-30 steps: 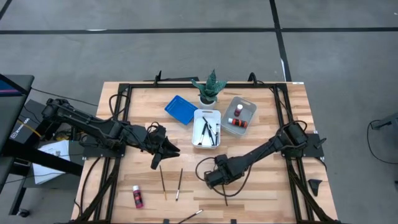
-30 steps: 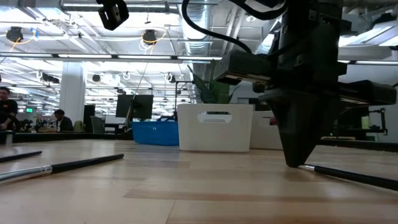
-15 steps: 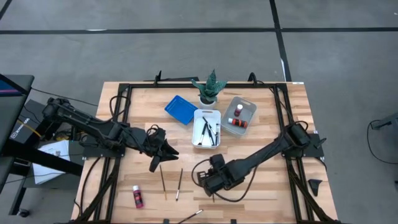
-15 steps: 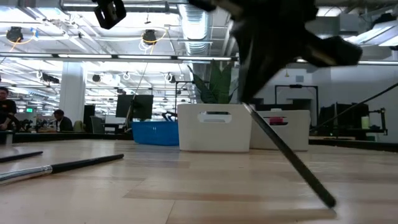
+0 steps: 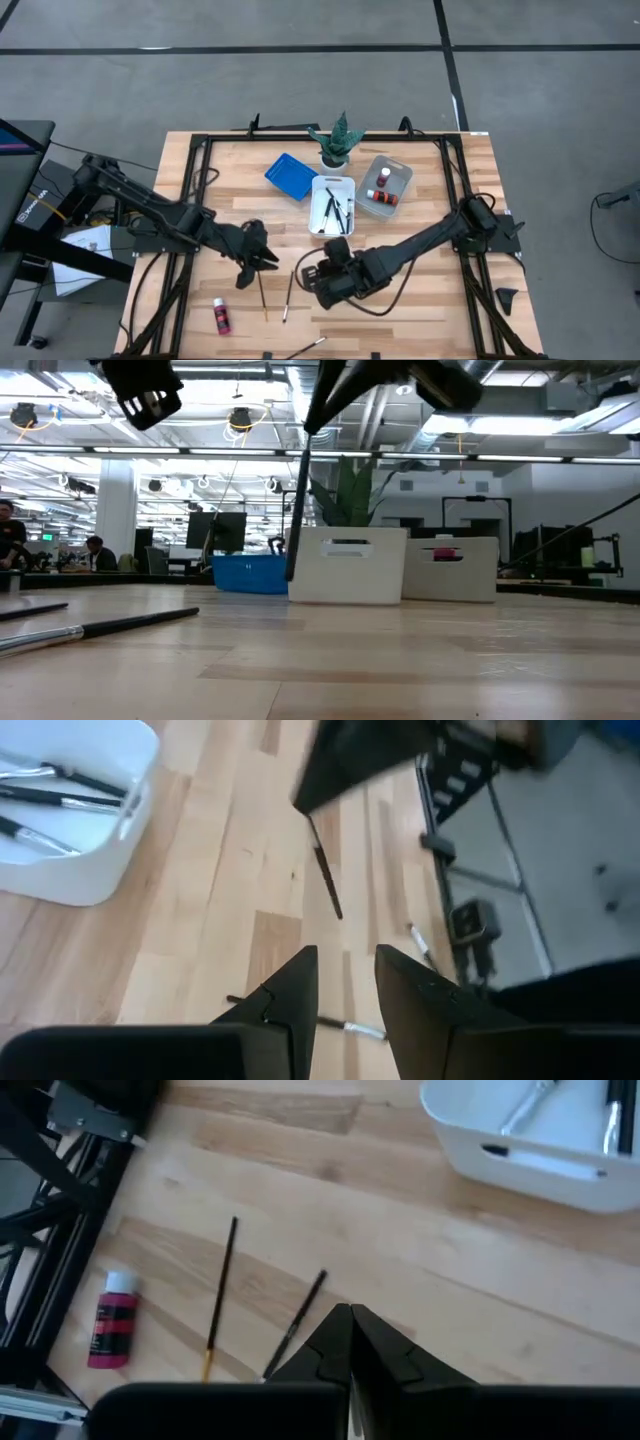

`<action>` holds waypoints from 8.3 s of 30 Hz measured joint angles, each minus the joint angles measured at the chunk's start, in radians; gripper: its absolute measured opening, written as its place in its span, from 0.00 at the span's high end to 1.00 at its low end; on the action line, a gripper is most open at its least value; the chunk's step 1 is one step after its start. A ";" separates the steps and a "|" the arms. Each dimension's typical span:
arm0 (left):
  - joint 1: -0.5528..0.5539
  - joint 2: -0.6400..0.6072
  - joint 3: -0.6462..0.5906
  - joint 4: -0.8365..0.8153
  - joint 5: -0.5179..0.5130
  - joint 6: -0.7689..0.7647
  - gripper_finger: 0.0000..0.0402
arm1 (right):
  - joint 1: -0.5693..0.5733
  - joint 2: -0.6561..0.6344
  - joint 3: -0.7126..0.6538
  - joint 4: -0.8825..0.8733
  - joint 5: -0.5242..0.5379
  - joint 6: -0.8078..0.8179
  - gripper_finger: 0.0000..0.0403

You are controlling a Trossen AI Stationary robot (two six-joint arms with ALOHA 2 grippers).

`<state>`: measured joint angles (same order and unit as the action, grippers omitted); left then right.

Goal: Pick & Place Paint Supplies
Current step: Put the small black paint brush into the blue bin

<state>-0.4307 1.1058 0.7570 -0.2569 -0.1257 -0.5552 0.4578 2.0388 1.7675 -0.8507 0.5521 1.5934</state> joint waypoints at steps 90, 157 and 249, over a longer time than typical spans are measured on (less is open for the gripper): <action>0.653 0.055 0.000 0.100 -0.118 -0.233 0.99 | -0.017 -0.189 0.093 -0.634 0.084 -0.007 0.56; 0.850 0.241 -0.002 0.281 0.003 -0.260 0.68 | 0.046 -0.470 -0.119 -0.712 0.205 0.134 0.58; -0.231 0.585 -0.001 0.386 0.076 -1.534 0.81 | 0.231 -0.470 -0.118 -0.526 0.076 -0.660 0.58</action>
<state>-0.6612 1.6906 0.7559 0.1296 -0.0492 -2.0888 0.6888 1.5692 1.6493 -1.3769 0.6285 0.9337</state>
